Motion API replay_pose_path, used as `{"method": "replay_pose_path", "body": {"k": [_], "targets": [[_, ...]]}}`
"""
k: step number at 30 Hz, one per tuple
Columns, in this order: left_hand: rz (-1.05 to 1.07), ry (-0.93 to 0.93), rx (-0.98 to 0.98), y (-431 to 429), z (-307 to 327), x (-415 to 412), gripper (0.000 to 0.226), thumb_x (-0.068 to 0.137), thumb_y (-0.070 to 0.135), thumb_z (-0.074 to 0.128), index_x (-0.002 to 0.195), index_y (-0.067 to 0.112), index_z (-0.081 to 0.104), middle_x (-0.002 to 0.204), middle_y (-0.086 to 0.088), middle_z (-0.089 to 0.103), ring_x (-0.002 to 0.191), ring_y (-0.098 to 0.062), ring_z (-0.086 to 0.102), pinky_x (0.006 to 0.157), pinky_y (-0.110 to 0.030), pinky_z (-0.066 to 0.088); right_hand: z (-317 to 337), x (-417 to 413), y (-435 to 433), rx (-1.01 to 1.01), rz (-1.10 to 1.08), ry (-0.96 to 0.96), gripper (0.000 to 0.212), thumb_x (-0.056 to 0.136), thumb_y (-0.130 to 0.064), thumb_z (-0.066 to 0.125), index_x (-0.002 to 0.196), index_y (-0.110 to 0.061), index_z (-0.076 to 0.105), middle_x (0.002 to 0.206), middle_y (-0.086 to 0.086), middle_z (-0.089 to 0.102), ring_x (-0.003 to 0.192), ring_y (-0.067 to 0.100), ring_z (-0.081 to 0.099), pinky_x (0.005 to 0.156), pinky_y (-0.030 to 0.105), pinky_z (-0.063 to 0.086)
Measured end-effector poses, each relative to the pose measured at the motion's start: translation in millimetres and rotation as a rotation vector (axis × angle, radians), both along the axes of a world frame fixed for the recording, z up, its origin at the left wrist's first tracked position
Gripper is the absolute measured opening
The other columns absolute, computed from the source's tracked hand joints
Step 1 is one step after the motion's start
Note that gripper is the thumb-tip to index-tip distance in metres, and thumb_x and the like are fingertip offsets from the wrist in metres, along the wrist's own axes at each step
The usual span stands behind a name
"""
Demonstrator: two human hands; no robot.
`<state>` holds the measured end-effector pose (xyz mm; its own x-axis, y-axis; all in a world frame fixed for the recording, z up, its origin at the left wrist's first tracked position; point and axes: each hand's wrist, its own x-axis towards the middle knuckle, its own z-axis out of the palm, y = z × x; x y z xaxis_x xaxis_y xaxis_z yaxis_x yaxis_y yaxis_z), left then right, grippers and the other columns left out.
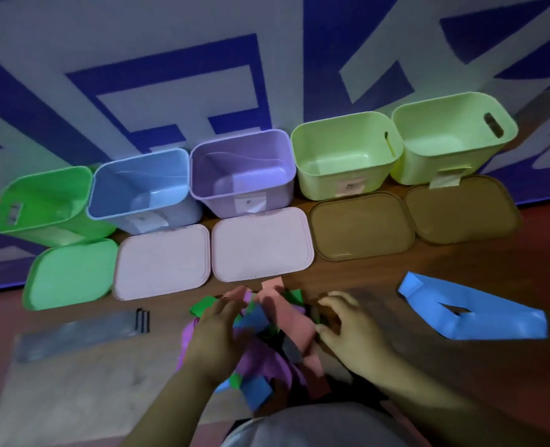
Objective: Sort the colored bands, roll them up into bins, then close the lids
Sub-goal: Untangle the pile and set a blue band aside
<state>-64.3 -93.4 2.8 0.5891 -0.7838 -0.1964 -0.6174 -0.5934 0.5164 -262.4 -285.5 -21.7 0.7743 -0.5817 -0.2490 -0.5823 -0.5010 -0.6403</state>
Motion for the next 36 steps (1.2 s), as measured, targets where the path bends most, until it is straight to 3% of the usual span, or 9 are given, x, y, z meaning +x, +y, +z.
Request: {"method": "replay_pose_path", "body": {"k": [5,9,15,19,23,26,28,32,36], "targets": [[0.044,0.040,0.036,35,-2,22,0.050,0.073,0.047,0.053,0.113,0.022,0.068,0.116,-0.004,0.067,0.101,-0.030,0.065,0.086,-0.035,0.053,11,43,32,-0.006,0.100,-0.014,0.044,0.078,-0.027,0.067,0.121,-0.019,0.064,0.129,-0.003,0.058,0.116,0.019,0.058,0.093,0.023,0.042],[0.013,0.106,0.022,52,-4,38,0.047,0.075,0.044,0.057,0.119,0.029,0.065,0.123,0.008,0.064,0.108,-0.018,0.062,0.094,-0.034,0.051,16,71,52,-0.009,0.114,0.018,0.043,0.083,-0.030,0.069,0.125,-0.023,0.061,0.130,-0.003,0.059,0.117,0.019,0.056,0.093,0.024,0.042],[-0.022,0.147,0.043,70,-11,56,0.042,0.083,0.032,0.071,0.124,0.024,0.064,0.120,0.002,0.065,0.104,-0.018,0.061,0.087,-0.018,0.041,2,103,69,0.000,0.069,0.114,0.025,0.084,-0.029,0.066,0.108,-0.026,0.061,0.103,-0.003,0.066,0.094,0.022,0.062,0.075,0.032,0.049],[-0.094,0.173,0.015,67,-13,63,0.043,0.087,0.031,0.069,0.128,0.024,0.061,0.124,0.001,0.064,0.110,-0.020,0.058,0.092,-0.022,0.042,1,114,75,0.032,-0.005,0.158,0.026,0.088,-0.015,0.062,0.112,-0.026,0.064,0.094,-0.004,0.067,0.083,0.019,0.060,0.071,0.031,0.051],[-0.120,0.311,-0.125,50,-14,70,0.027,0.083,0.027,0.066,0.110,0.031,0.065,0.107,0.011,0.062,0.100,-0.006,0.057,0.090,-0.023,0.045,26,121,77,0.082,-0.035,0.072,0.030,0.085,-0.012,0.064,0.106,-0.033,0.066,0.086,-0.015,0.063,0.085,0.010,0.064,0.075,0.025,0.051],[-0.024,0.546,-0.186,39,-10,71,0.033,0.089,0.037,0.060,0.122,0.036,0.062,0.116,0.014,0.065,0.110,-0.002,0.060,0.098,-0.025,0.046,57,124,79,0.182,-0.023,-0.017,0.032,0.084,-0.013,0.067,0.103,-0.039,0.064,0.087,-0.015,0.065,0.083,0.002,0.065,0.077,0.021,0.053],[-0.002,0.721,-0.238,31,-8,69,0.028,0.096,0.023,0.060,0.123,0.026,0.064,0.121,0.010,0.068,0.113,-0.001,0.061,0.100,-0.022,0.046,80,126,76,0.256,-0.065,-0.085,0.031,0.084,-0.009,0.067,0.099,-0.036,0.067,0.085,-0.012,0.066,0.082,0.001,0.066,0.078,0.020,0.052],[-0.013,0.881,-0.318,20,6,67,0.016,0.097,0.004,0.058,0.108,0.010,0.068,0.088,-0.006,0.068,0.077,-0.006,0.059,0.074,-0.018,0.047,119,133,65,0.320,-0.233,-0.231,0.031,0.083,-0.004,0.070,0.092,-0.034,0.070,0.077,-0.010,0.067,0.072,0.007,0.067,0.067,0.024,0.051],[-0.017,1.024,-0.325,16,11,67,0.018,0.095,0.002,0.061,0.110,0.009,0.067,0.069,0.002,0.056,0.060,-0.007,0.047,0.057,-0.018,0.040,138,131,58,0.385,-0.312,-0.325,0.032,0.084,0.001,0.070,0.088,-0.031,0.073,0.074,-0.009,0.064,0.065,0.009,0.060,0.064,0.024,0.047]]}}
